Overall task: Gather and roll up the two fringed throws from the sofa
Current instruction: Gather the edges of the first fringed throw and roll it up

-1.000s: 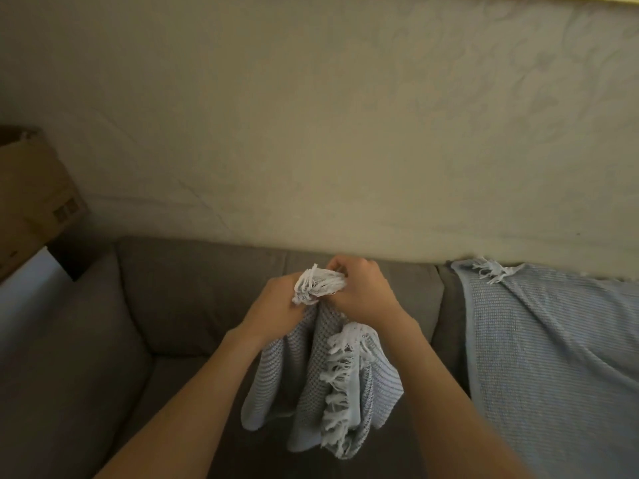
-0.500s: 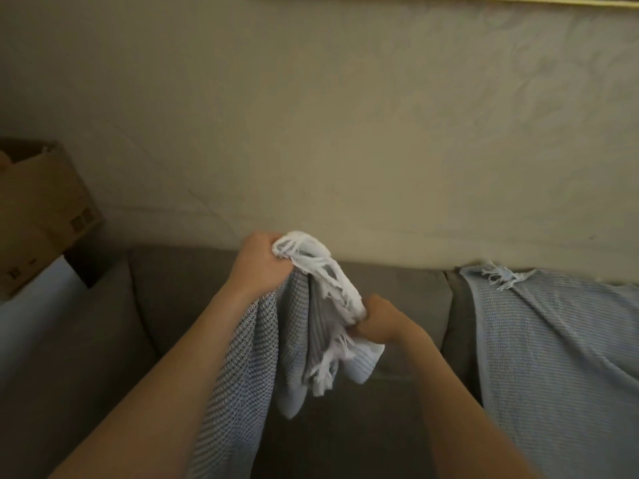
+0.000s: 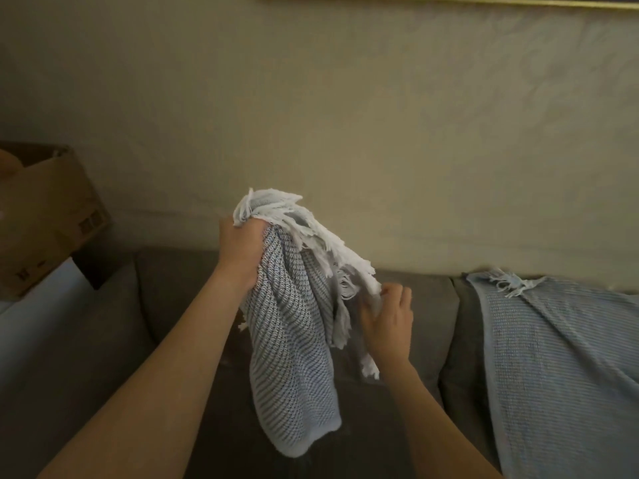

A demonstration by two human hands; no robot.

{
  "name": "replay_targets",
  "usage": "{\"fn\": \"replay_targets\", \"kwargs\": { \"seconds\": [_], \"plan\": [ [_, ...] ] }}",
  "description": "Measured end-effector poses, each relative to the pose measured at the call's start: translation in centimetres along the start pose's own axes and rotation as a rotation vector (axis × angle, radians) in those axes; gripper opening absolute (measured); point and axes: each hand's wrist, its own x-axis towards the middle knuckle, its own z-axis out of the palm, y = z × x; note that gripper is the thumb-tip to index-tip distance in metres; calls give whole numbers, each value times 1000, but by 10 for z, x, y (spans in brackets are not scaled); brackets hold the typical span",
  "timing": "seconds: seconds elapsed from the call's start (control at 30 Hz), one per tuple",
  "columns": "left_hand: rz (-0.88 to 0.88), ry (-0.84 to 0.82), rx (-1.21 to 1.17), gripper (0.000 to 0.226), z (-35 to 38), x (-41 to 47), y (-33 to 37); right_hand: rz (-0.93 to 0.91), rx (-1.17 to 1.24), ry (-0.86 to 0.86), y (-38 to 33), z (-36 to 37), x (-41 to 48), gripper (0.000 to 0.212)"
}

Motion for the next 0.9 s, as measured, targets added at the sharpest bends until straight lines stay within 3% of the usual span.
{"fn": "replay_targets", "kwargs": {
  "seconds": [0.1,0.17,0.27,0.3,0.37,0.43,0.5,0.7,0.77,0.83,0.9],
  "plan": [
    [-46,-4,-73,28,4,6,2,-226,-224,76,6,0,1,7],
    [-69,7,-96,28,12,6,3,-323,-211,-62,7,1,-4,16],
    [-79,-18,-76,27,24,3,5,-84,-161,-349,1,6,-9,20],
    [-71,-36,-68,27,28,2,5,-7,-123,-385,5,13,-8,16],
    [-60,-73,-53,26,33,-2,3,99,-66,-421,12,22,-8,36],
    [-60,-96,-44,26,36,-4,3,173,-26,-380,17,30,-8,51],
    [-61,-113,-49,27,37,-5,3,205,9,-369,20,35,-7,52],
    [-102,-115,-62,29,31,-2,2,357,229,-204,21,49,-1,46],
    [-119,-118,-60,29,30,-1,1,370,231,-220,20,50,3,20],
    [-134,-118,-54,29,28,1,0,342,303,-232,13,46,5,12],
    [-151,-113,-47,30,25,3,0,314,304,-238,11,44,6,22]
  ]
}}
